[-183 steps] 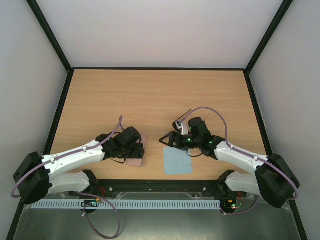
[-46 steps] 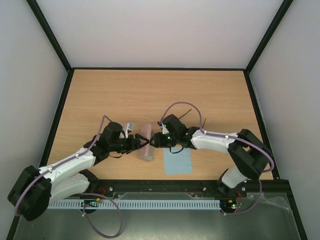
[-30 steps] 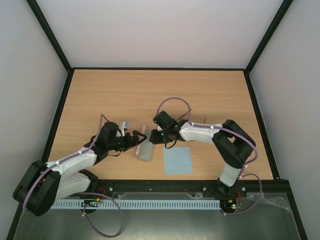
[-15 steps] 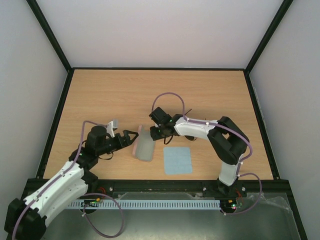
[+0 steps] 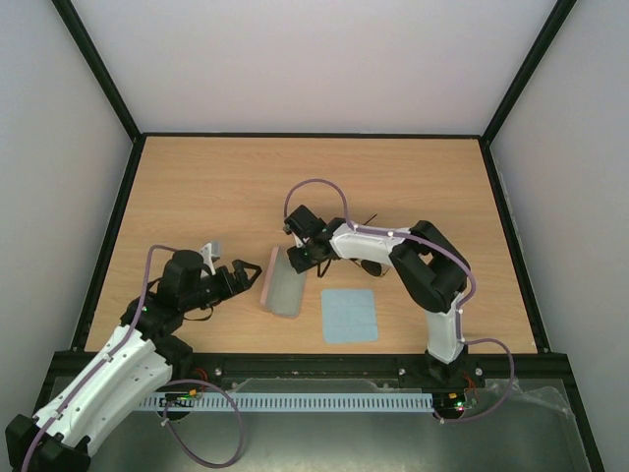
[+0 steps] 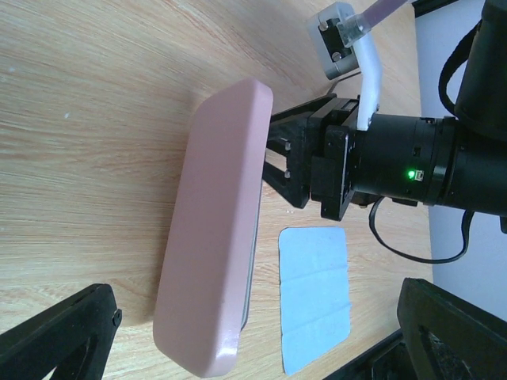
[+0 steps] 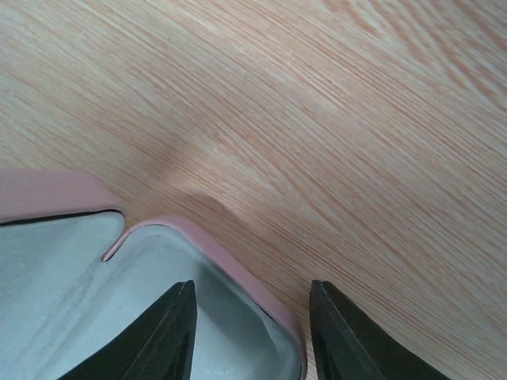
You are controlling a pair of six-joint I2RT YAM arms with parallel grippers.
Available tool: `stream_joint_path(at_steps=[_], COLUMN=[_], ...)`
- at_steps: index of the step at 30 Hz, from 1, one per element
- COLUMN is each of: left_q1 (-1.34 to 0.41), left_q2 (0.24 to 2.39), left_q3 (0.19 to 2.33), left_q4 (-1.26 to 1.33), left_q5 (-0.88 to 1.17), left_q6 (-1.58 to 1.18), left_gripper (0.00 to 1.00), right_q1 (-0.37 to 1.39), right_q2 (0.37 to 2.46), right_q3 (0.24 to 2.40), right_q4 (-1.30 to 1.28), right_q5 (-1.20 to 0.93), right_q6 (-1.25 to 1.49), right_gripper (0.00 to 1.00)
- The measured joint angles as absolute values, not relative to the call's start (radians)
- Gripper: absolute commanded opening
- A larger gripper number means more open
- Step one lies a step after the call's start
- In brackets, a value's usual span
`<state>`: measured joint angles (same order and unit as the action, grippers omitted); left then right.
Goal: Organize the sunglasses
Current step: Adjust the sunglasses case at the center of the board.
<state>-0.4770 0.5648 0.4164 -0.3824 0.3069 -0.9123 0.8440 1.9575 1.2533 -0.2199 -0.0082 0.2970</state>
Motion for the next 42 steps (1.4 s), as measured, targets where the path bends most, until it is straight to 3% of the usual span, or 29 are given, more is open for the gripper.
stream_joint_path(at_steps=[4,9,23,40,42], left_q1=[-0.477,-0.477,-0.477,-0.477,-0.477], left_q2=[0.565,0.566,0.617,0.602,0.602], left_q3=[0.416,0.417,0.445,0.459,0.459], left_q4=[-0.395,-0.396,-0.398,-0.441,-0.440], left_q5=[0.305,0.305,0.303,0.281,0.279], left_q6=[-0.912,-0.912,-0.899,-0.890,-0.889], left_gripper=[0.99,0.99,0.99,0.99,0.99], right_q1=[0.836,0.831,0.831,0.803,0.801], right_q2=[1.953,1.910,1.771,1.795,1.809], right_q3=[1.241,1.168,0.969,0.973,0.992], right_q4=[-0.213,-0.179,-0.099,-0.023,-0.023], right_q5=[-0.006,0.004,0.070,0.160,0.165], right_q6=[0.290,0.304,0.597,0.846,0.857], right_gripper=[0.19,0.10,0.01,0.02,0.09])
